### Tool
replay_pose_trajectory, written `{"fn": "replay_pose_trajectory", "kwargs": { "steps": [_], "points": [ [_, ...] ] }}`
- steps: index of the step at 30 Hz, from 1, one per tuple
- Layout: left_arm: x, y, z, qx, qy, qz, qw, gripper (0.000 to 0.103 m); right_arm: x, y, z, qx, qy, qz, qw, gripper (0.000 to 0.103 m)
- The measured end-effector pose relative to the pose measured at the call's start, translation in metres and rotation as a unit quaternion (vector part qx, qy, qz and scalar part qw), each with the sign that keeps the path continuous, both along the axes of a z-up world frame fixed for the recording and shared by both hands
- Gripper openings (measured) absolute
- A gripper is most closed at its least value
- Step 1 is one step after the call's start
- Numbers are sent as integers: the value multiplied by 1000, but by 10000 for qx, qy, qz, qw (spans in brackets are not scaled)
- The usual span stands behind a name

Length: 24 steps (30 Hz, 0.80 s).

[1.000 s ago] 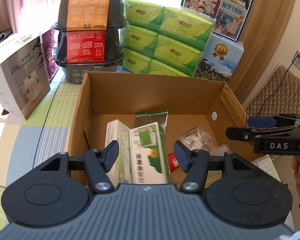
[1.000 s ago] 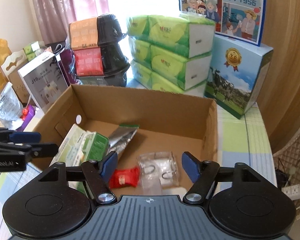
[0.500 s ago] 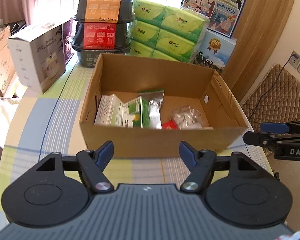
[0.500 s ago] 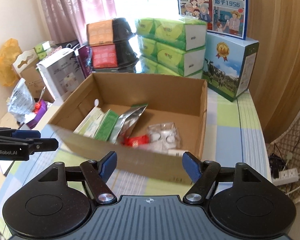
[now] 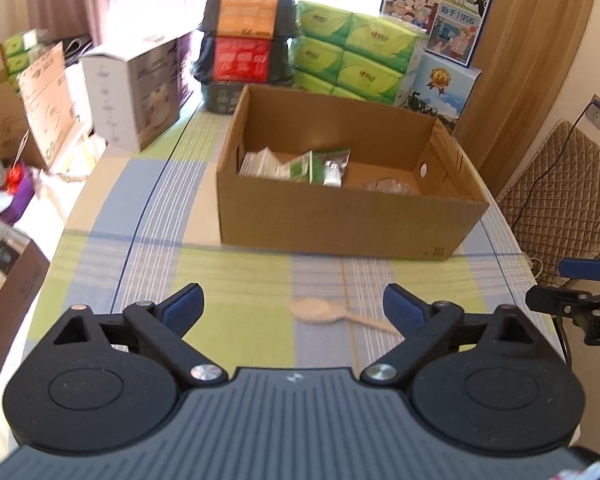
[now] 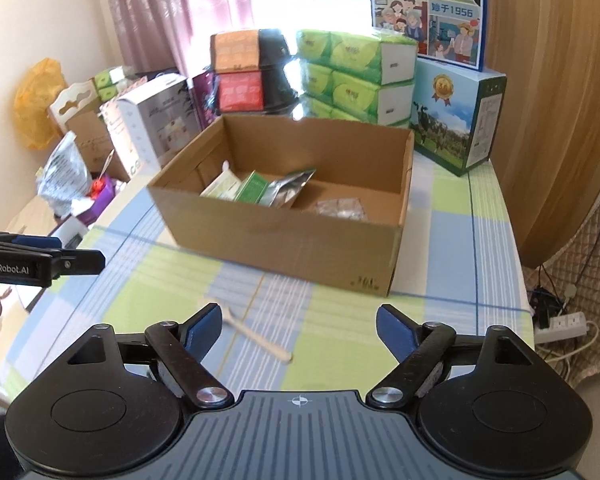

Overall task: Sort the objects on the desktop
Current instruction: 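Move the left gripper toward the black cable while the right approaches the spoon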

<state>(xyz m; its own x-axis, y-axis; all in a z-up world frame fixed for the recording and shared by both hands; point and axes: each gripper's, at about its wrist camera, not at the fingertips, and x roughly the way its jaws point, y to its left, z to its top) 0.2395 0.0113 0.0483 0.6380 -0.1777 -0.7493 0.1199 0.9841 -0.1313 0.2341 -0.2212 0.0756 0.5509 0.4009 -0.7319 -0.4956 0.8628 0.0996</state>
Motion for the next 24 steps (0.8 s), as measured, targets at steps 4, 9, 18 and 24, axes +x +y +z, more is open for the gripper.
{"fn": "replay_pose_trajectory", "kwargs": {
  "steps": [4, 9, 18, 24],
  "points": [
    [-23, 9, -12, -45, 127, 221, 9997, 95, -18, -1, -8, -169, -75, 241, 9995, 83],
    [-44, 11, -37, -213, 420, 473, 9978, 95, -33, -1, -22, -400, -193, 616, 9971, 83],
    [-63, -2, -88, -288, 920, 627, 9934, 95, -31, -8, -49, -627, -175, 974, 9931, 83],
    [-62, -16, -109, -209, 1051, 491, 9930, 94, -21, -12, -62, -707, -64, 1040, 9920, 82]
  ]
}}
